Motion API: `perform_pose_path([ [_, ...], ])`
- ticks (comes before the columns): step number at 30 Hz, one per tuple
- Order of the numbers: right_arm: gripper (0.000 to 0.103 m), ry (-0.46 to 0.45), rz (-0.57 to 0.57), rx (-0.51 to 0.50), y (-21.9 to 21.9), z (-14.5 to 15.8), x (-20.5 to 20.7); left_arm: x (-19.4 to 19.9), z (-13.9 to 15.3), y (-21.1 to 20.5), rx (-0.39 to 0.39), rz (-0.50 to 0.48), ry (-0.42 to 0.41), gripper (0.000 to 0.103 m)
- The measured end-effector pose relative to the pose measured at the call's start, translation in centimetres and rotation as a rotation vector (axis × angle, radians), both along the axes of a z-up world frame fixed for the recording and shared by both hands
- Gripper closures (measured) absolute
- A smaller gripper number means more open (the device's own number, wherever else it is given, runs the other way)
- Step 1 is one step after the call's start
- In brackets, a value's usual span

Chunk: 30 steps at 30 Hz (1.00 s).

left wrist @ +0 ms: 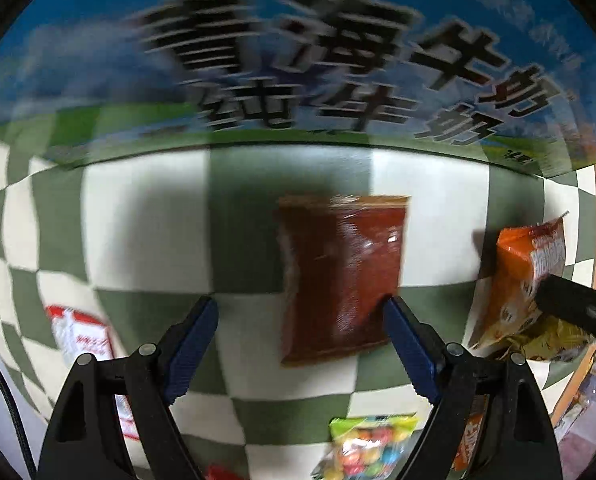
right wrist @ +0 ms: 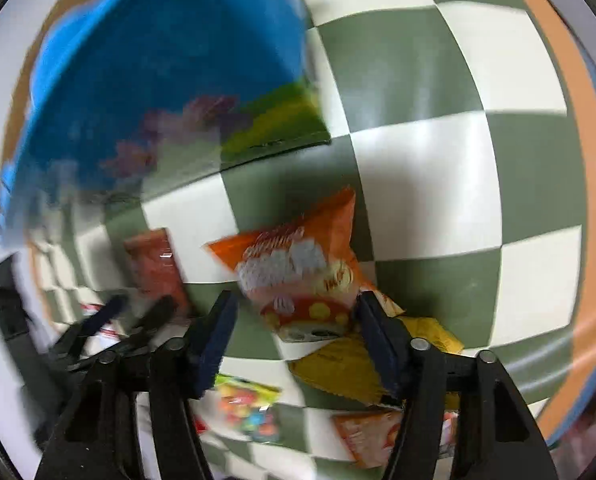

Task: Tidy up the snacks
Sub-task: 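Grasp the red sauce sachet with left tool while right grasps orange CUICUIJIAO bag, then carry both packets into the box and open both tools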

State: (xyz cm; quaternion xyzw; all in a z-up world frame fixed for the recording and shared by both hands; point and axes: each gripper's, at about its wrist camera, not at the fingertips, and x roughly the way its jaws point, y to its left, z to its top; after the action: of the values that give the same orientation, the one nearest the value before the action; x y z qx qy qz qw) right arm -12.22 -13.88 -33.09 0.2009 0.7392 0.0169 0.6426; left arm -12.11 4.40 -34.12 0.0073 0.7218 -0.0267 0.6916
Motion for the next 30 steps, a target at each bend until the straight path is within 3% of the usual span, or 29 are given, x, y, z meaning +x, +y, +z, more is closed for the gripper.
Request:
perform_pose_path([
  [4, 0.016, -0.08, 0.119, -0.107, 0.9, 1.9, -0.3, 0.4, -0.4, -1.2, 0.018, -0.016, -0.024, 0.023],
  [7, 0.016, -0.099, 0.234, -0.165, 2.9, 2.1, -0.3, -0.2, -0.3, -1.3, 0.036, -0.014, -0.052, 0.049],
  [11, 0.017, -0.113, 0.355, -0.249, 6.0, 0.4, 0.3, -1.8, 0.0, -0.2, 0.039, 0.004, -0.046, 0.049],
  [13, 0.044, -0.113, 0.381, -0.315, 6.8, -0.3, 0.2, -2.8, -0.2, 0.7, 0.051, 0.02, -0.034, 0.049],
  [14, 0.046, -0.115, 0.389, -0.333, 7.2, -0.6, 0.1, -3.3, -0.2, 1.1, 0.053, 0.026, -0.03, 0.049],
  [17, 0.048, -0.093, 0.37, -0.31, 8.2, -0.5, -0.4, -5.3, -0.3, 2.2, 0.057, 0.039, -0.017, 0.049],
  [21, 0.049, -0.001, 0.304, -0.179, 9.1, -0.6, -1.8, -7.5, -0.7, 3.7, 0.04, 0.072, 0.009, 0.049],
  [24, 0.049, 0.048, 0.276, -0.139, 9.4, -1.5, -3.0, -8.5, -1.5, 4.6, 0.018, 0.095, 0.032, 0.049],
  [26, 0.045, 0.047, 0.258, -0.144, 9.3, -1.9, -3.2, -8.5, -2.3, 5.4, -0.009, 0.118, 0.06, 0.046],
  [28, 0.031, 0.045, 0.245, -0.133, 9.6, -2.2, -3.4, -8.7, -2.9, 5.9, -0.044, 0.146, 0.08, 0.046],
  [30, 0.03, 0.023, 0.236, -0.132, 9.6, -1.7, -4.0, -8.7, -3.1, 6.5, -0.07, 0.166, 0.084, 0.046],
])
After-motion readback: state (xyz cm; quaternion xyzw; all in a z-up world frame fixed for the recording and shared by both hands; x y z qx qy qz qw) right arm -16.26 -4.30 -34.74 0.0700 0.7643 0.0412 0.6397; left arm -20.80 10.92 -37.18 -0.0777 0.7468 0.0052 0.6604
